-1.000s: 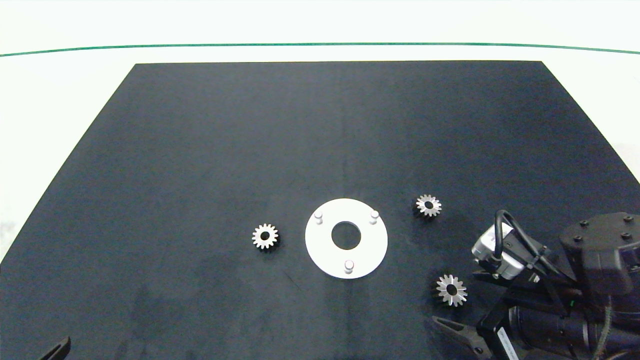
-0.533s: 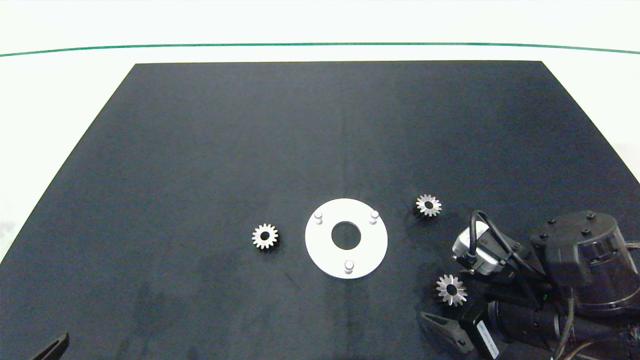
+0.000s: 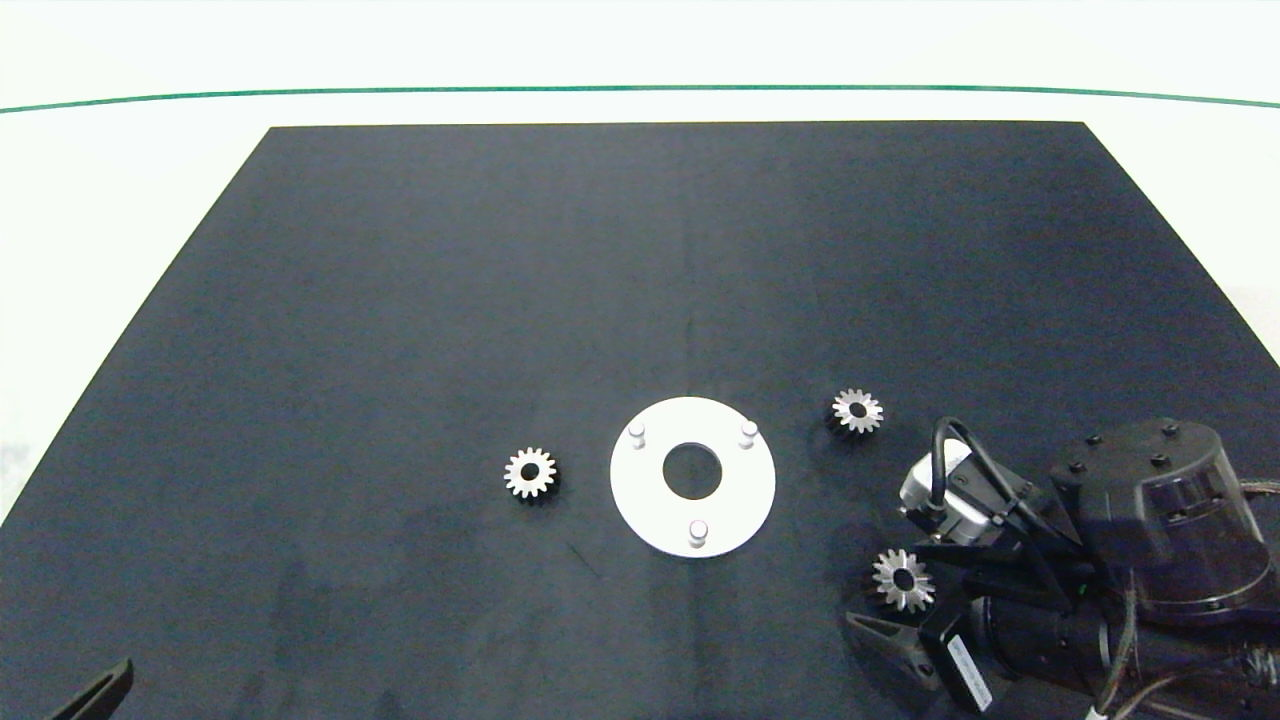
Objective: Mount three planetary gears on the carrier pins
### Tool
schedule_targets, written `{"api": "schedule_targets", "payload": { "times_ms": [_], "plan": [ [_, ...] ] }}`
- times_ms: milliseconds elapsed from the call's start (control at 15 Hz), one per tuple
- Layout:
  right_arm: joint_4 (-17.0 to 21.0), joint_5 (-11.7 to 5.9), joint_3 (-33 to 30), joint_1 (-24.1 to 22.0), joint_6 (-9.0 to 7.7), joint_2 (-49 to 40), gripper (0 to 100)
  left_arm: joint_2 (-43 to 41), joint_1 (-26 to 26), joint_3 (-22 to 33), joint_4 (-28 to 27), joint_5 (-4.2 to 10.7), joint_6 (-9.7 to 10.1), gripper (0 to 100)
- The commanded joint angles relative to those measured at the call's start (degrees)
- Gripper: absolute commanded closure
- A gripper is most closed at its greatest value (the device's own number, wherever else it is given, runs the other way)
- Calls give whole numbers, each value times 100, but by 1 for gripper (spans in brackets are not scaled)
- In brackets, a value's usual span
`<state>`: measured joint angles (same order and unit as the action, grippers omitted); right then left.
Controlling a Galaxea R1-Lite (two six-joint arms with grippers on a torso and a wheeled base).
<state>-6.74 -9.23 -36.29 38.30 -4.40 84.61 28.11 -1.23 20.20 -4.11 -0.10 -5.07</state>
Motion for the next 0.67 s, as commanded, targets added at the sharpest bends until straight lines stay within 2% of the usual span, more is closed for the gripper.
{"api": "schedule_targets", "payload": {
  "times_ms": [67,667],
  "plan": [
    [-47,0,-18,-7,1,55,25,19,0,37,-2,1,-3,0],
    [-82,-9,-80,-25,-8,178,43,72,0,81,-2,1,6,0]
  ]
}}
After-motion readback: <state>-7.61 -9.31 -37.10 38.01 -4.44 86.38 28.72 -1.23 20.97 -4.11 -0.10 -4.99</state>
